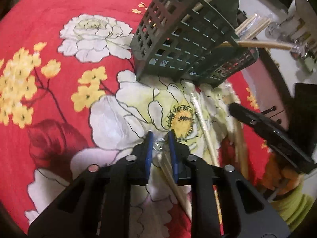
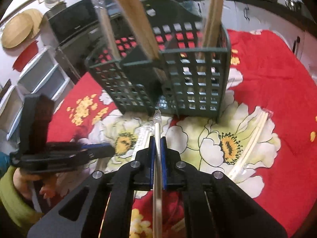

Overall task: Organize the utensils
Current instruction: 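Close the left tool on a chopstick while the right tool grasps chopsticks, then lift the chopsticks with both tools and carry them above the holder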

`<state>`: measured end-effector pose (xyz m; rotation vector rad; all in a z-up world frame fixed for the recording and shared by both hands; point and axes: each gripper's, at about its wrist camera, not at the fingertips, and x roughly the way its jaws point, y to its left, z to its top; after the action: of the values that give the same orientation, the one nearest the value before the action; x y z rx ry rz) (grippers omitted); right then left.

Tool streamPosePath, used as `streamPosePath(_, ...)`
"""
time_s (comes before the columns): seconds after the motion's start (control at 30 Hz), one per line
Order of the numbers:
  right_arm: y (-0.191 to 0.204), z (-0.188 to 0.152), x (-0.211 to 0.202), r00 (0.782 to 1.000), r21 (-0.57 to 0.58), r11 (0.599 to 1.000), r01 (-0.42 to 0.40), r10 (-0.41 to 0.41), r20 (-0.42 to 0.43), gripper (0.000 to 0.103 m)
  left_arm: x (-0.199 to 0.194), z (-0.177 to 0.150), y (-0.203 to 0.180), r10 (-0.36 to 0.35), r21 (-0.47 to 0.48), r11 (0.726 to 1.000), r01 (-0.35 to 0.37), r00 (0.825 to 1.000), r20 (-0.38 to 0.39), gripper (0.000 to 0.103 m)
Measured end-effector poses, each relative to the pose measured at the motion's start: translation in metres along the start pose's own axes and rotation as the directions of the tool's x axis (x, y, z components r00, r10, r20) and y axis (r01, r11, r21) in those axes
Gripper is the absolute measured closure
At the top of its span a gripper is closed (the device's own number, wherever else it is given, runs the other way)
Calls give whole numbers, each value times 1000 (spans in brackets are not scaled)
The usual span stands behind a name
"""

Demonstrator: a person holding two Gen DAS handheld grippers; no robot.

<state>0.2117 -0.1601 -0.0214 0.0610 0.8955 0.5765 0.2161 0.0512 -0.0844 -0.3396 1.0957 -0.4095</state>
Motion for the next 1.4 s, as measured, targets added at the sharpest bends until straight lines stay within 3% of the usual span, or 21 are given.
streamPosePath(0.13,8,3,-18,999,-33,999,-10,11,47,97,0,1,-10,52,73,996,-53,999,5,100)
streamPosePath(0.23,13,4,-35,995,-46,999,-14,18,93,97,-11,1,-17,56,105,993,-61,997,52,100)
streamPosePath(0.37,17,5,-56,986,-67,998,-10,21,164,97,-37,1,-32,21,140,989,-40,991,135,100)
streamPosePath(0.7,19,4,-100,951,-86,996,17,11,310,97,-93,9,-98,-87,275,961,-1,948,305,101)
streamPosePath(1.03,10,3,-141,898,-70,995,76,-38,438,97,-107,15,-142,-164,372,928,26,925,344,101)
streamPosePath(1.4,1,5,-175,857,-49,993,105,-65,511,97,-122,30,-174,-198,427,904,19,903,380,101)
